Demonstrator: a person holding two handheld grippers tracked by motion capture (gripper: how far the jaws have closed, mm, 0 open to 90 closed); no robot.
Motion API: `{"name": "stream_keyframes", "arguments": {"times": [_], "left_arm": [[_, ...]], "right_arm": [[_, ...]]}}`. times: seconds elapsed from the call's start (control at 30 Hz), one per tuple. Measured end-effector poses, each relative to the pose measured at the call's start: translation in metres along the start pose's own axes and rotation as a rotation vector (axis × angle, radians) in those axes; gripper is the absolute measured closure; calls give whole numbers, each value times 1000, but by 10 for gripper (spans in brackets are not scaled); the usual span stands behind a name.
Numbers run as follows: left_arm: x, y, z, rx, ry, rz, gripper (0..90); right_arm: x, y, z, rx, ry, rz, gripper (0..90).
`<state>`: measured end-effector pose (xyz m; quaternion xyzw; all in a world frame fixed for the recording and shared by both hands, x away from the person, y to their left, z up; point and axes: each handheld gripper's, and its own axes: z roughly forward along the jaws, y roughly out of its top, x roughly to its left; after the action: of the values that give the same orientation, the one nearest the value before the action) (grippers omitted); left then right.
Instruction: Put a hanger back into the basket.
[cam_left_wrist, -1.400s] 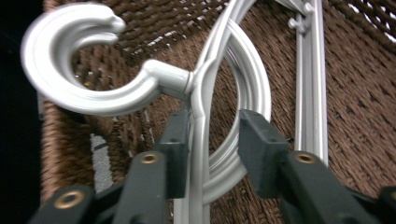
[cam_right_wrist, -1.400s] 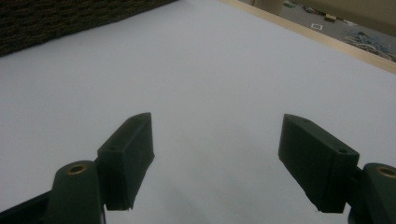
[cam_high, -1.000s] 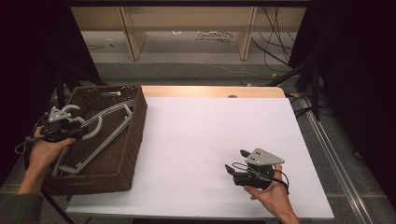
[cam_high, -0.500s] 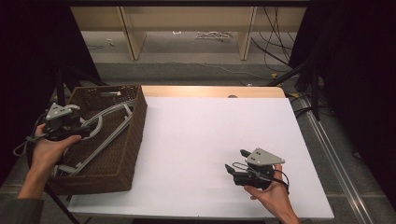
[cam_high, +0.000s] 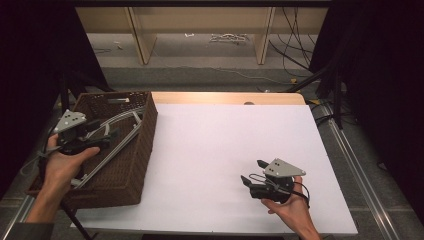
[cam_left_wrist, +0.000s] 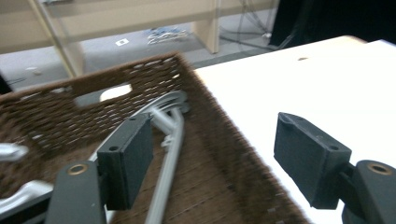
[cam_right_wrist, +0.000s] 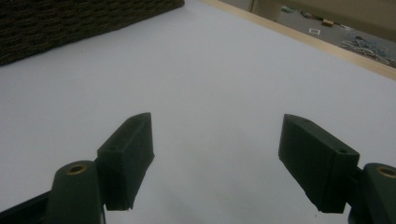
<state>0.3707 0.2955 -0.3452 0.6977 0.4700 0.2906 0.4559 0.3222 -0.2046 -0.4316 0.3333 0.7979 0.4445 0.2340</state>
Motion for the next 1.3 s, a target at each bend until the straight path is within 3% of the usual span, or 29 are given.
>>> {"name": "stream_keyframes", "arguments": {"times": [0.1,0.17,0.6,1.3], "left_arm": [[-12,1,1,-7,-30,13,269],[-21,2,1,-20,-57,1,267],[-70,7,5,-54,-171,49,242],[-114,-15,29,-104,-287,25,176]], "right_arm": [[0,0,-1,0,2,2,274],[0,0,-1,-7,-1,2,274],[1,1,-1,-11,9,5,265],[-1,0,-1,-22,21,41,224]]}}
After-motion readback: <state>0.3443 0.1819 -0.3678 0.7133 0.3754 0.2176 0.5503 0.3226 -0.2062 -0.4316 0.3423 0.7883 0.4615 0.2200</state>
